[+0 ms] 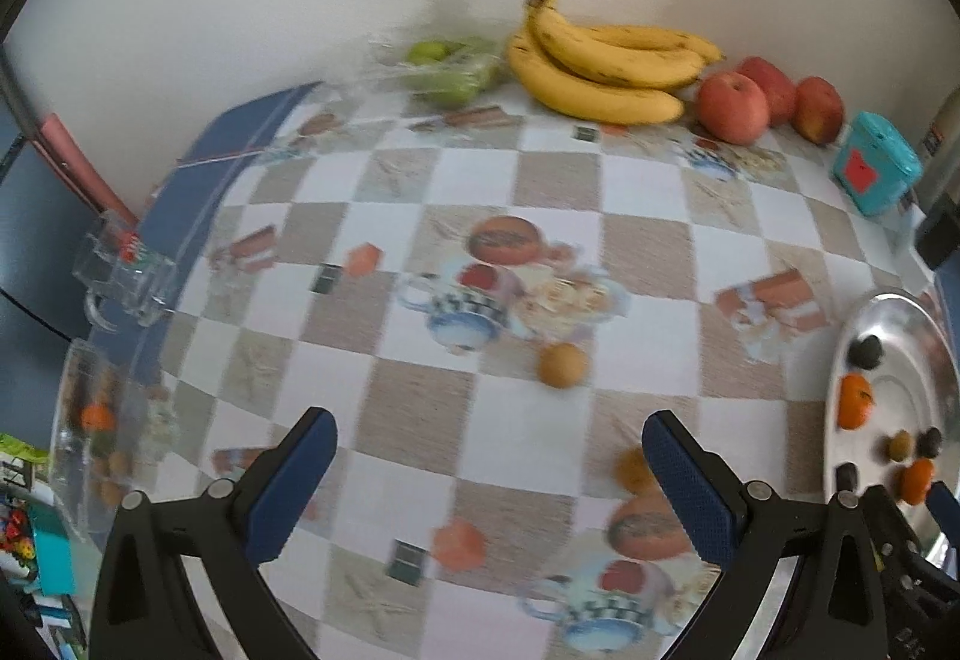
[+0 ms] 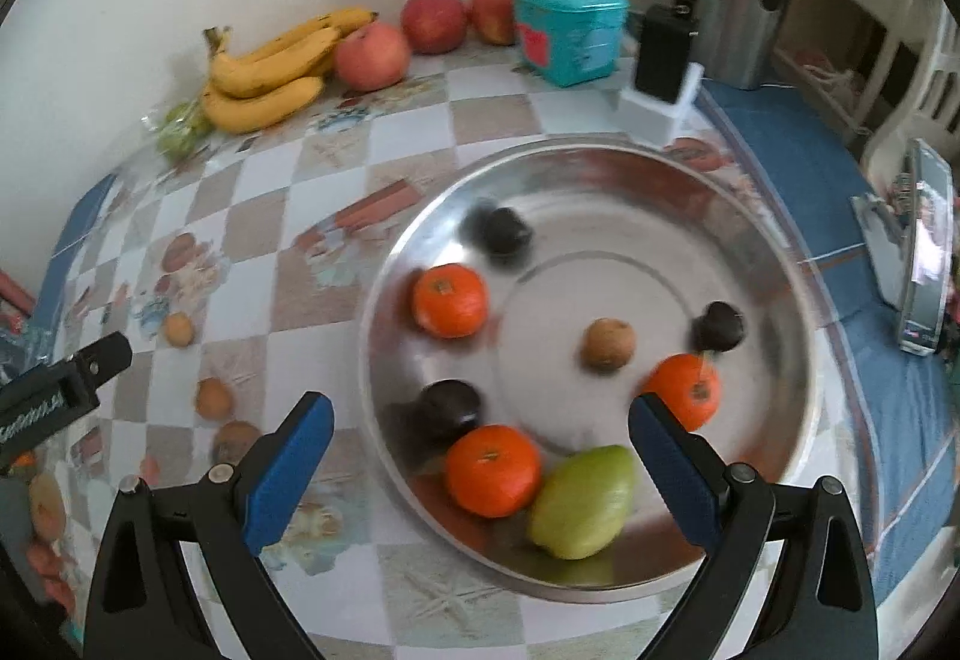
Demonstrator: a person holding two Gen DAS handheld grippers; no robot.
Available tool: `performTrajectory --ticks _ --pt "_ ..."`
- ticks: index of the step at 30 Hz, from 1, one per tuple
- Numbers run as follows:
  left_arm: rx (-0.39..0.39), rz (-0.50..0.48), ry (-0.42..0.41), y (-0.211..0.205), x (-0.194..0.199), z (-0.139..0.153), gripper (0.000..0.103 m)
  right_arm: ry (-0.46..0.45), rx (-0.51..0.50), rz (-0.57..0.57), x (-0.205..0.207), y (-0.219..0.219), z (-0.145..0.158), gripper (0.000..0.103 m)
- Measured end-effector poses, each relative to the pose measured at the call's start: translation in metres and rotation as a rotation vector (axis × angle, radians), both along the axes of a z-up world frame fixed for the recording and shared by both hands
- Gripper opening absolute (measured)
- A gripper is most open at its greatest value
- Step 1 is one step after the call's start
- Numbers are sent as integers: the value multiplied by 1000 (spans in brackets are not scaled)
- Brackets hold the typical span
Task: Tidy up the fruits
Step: 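Withdraw both tools from the tray back toward the loose kiwis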
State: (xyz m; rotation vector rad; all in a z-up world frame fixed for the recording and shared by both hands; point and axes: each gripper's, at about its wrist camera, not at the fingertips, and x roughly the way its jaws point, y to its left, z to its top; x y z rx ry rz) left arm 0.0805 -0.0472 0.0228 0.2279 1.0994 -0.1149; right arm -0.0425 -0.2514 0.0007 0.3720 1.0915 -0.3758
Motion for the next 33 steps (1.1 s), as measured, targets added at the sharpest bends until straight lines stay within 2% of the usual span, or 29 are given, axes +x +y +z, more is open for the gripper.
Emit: performTrajectory --ticks 7,14,18,25,33 --pt "13 61 -16 32 13 3 103 -70 29 84 11 28 10 99" --pt "1 143 -10 64 24 2 103 -88 57 168 24 54 12 99" --pt "-20 165 4 74 27 1 103 -69 71 192 34 69 9 99" --pt "-25 154 78 70 33 -20 103 -43 79 268 53 98 -1 99" --pt "-25 193 201 68 42 -58 103 50 83 304 71 111 -35 99"
